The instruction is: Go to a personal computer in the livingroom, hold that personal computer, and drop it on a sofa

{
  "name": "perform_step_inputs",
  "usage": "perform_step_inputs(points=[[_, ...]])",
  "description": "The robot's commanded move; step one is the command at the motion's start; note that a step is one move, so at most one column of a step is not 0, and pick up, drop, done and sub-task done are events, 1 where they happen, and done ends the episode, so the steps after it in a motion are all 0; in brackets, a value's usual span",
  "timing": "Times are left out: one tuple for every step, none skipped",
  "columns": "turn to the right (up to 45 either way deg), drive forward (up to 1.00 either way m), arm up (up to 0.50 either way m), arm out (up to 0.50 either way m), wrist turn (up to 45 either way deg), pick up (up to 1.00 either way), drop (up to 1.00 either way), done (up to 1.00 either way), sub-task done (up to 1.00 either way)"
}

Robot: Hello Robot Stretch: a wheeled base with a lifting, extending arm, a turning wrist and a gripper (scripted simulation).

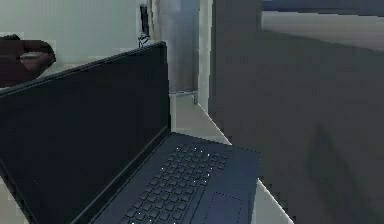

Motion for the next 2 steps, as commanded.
perform_step_inputs(points=[[-42.0,0.00,0.00,0.00,0.0,0.00,0.00,0.00,0.00],[0.0,0.05,0.00,0.00,0.0,0.00,0.00,0.00,0.00]])
